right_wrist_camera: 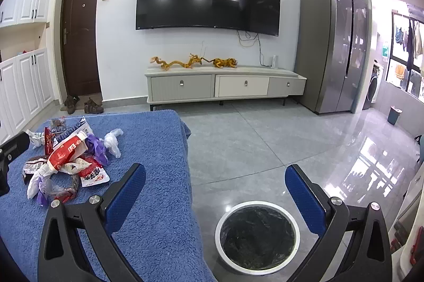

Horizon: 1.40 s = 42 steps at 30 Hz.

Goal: Collect trash

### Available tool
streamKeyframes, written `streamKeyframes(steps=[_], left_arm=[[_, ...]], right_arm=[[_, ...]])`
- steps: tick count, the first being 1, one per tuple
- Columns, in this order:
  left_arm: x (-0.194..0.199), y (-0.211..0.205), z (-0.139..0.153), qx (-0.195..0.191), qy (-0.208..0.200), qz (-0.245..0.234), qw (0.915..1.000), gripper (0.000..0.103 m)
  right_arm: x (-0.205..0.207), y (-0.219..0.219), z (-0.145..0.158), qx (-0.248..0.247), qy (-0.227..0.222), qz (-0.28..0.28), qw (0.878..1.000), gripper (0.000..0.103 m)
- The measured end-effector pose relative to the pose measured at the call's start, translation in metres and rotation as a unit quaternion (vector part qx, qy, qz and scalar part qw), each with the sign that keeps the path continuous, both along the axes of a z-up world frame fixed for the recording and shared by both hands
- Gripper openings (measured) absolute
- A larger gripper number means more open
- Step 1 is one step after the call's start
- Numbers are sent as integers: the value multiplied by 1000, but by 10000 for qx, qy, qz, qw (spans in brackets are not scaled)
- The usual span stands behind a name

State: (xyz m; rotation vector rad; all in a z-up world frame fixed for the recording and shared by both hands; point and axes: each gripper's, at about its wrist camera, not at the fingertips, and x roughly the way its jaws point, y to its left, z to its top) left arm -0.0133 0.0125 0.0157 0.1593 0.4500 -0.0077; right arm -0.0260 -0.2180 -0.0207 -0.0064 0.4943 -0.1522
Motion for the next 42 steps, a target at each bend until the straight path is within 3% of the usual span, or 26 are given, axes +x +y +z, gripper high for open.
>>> streamKeyframes(steps=[9, 18, 26, 42], left_arm=[[2, -12, -1, 135, 1, -222, 9997, 103], [0, -23, 0, -53, -154, -372, 9992, 103], [0, -23, 1, -143, -11, -502, 9986, 103], [-6, -19, 9, -132, -110, -293, 9994, 103]], right_arm=[[-1, -11, -1, 117, -67, 8, 9999, 103], [-2, -15, -3, 19, -52, 27, 10000, 103], [-6, -16, -1, -38, -78, 0, 10000, 103], [-10, -17, 2, -79, -106, -40, 9999, 103]])
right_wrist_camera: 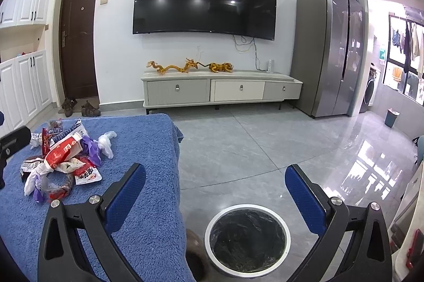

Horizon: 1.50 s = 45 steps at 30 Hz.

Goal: Collect trash

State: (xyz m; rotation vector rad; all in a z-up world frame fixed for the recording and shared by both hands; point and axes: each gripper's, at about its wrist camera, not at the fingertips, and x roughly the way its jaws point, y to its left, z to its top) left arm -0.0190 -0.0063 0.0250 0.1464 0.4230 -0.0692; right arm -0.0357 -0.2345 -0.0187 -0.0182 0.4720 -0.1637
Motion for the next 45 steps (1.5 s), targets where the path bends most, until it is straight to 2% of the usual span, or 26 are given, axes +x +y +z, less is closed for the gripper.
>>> streamKeyframes(steps=[5, 12, 16, 18, 22, 26, 31, 33, 36, 39, 45], left_arm=[[5, 5, 1, 75, -150, 210, 9996, 103], [11, 35, -8, 89, 71, 372, 9992, 103], [10, 63, -11, 59, 203, 556, 9982, 103], [8, 78, -11, 100, 232, 681, 9974, 103], [1, 110, -16, 226, 305, 938, 9949, 103], [-1, 143, -27, 98, 576, 1093, 9923, 103], [4, 185, -49, -81, 1023, 1170, 9878, 101], [10, 204, -58, -191, 1202, 1160, 9858, 95], [23, 232, -73, -331, 1404, 1066, 9838, 93], [42, 258, -87, -504, 1617, 812, 9822, 92], [77, 271, -106, -522, 1826, 123, 9817, 92]], right_arm=[[1, -1, 1, 77, -111, 47, 9999, 103], [6, 3, 5, 51, -371, 390, 9985, 103], [12, 13, 2, 240, -124, 710, 9971, 103], [16, 21, 0, 180, 1, 765, 9969, 103], [26, 43, -3, 193, 217, 1214, 9922, 103], [36, 63, -4, 221, 298, 1545, 9873, 102], [57, 97, -9, 291, 553, 1988, 9780, 91], [66, 115, -13, 308, 711, 2211, 9722, 86], [80, 148, -20, 289, 981, 2568, 9610, 83], [89, 172, -27, 297, 1190, 2742, 9538, 80], [116, 206, -46, 763, 1808, 2985, 9340, 73]])
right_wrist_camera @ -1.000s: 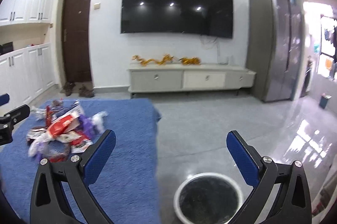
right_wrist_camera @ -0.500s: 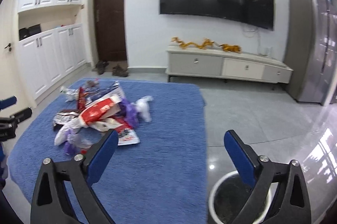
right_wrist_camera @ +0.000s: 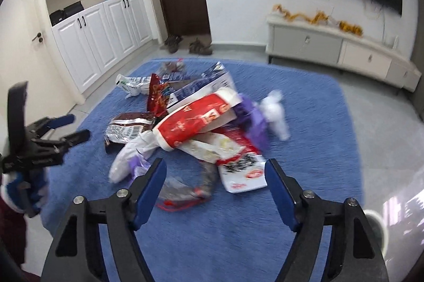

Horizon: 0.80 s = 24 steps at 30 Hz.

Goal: Collect trash
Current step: 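Grasp the brown snack wrapper with the left tool while the right tool grasps the red-white cup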

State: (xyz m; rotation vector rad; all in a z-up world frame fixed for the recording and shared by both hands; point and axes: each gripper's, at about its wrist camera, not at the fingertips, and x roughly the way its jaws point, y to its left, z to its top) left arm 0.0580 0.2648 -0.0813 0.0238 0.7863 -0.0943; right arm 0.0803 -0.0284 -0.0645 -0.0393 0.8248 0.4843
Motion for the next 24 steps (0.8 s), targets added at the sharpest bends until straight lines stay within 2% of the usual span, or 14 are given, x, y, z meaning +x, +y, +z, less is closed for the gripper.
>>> streamKeyframes(steps=[5, 7, 9, 14, 17, 18, 19, 21, 22, 24], left_arm=[[14, -5, -11, 264, 19, -746, 9969, 92], [19, -6, -14, 373, 25, -967, 9946, 91], [24, -8, -16, 469, 51, -1158, 9921, 86], [33, -21, -23, 927, 83, -1667, 9816, 81], [41, -28, -29, 1133, 141, -1777, 9774, 78], [44, -29, -30, 1179, 162, -1790, 9766, 72], [46, -31, -32, 1190, 190, -1791, 9764, 68], [52, -32, -36, 1169, 305, -1777, 9766, 52], [53, -31, -38, 1136, 343, -1771, 9770, 48], [54, -30, -41, 999, 435, -1800, 9776, 29]], right_arm=[[38, 16, -19, 689, 765, -26, 9947, 65], [53, 22, -27, 859, 982, -77, 9914, 59], [63, 27, -32, 991, 1116, -144, 9887, 56], [86, 34, -46, 1285, 1389, -347, 9813, 49], [93, 39, -49, 1376, 1455, -407, 9789, 40], [96, 41, -51, 1406, 1488, -412, 9780, 34], [99, 43, -53, 1452, 1543, -416, 9764, 32], [102, 46, -55, 1553, 1590, -396, 9742, 28], [103, 45, -55, 1578, 1590, -389, 9738, 24], [104, 45, -53, 1754, 1553, -350, 9715, 15]])
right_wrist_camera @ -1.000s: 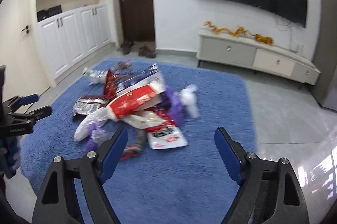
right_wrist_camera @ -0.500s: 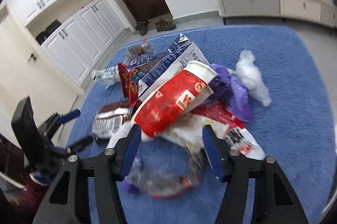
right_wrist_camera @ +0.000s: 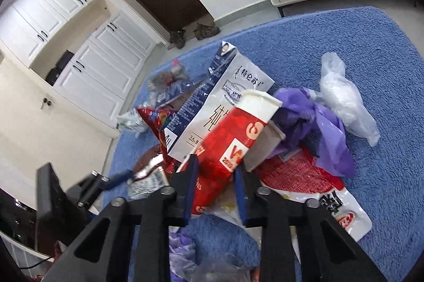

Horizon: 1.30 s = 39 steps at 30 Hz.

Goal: Collect trash
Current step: 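Grasp the brown snack wrapper with the left tool while the right tool grasps the red-white cup, then carry both items to the bin and open both tools to drop them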

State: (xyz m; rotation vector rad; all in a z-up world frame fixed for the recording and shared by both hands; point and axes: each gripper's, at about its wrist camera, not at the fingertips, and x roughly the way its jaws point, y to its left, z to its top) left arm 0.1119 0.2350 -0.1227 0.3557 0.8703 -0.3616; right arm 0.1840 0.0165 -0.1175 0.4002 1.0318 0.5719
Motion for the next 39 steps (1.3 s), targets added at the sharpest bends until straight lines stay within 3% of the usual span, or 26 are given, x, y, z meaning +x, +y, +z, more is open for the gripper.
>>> streamKeyframes(steps=[3, 6, 18, 23, 30, 35, 39], left_arm=[[3, -1, 1, -98, 23, 17, 9999, 13], [5, 2, 5, -368, 63, 160, 9992, 5], [-21, 19, 49, -872, -260, 957, 9912, 2], [-37, 5, 80, -964, -483, 928, 9898, 2], [-41, -62, 126, -1176, -767, 355, 9895, 2], [-35, -154, 145, -1495, -774, -468, 9846, 2], [-27, -241, 151, -1743, -614, -1221, 9752, 2]], right_arm=[[-1, 1, 5, 147, -114, 96, 9998, 9], [-3, 5, 8, 265, -176, 249, 9992, 7], [-34, -10, 51, 435, -766, 642, 9940, 2], [-53, -28, 73, 561, -1040, 625, 9910, 2], [-79, -101, 100, 560, -1395, 184, 9885, 2], [-108, -195, 115, 236, -1608, -528, 9853, 2], [-134, -280, 106, -150, -1533, -1262, 9800, 2]])
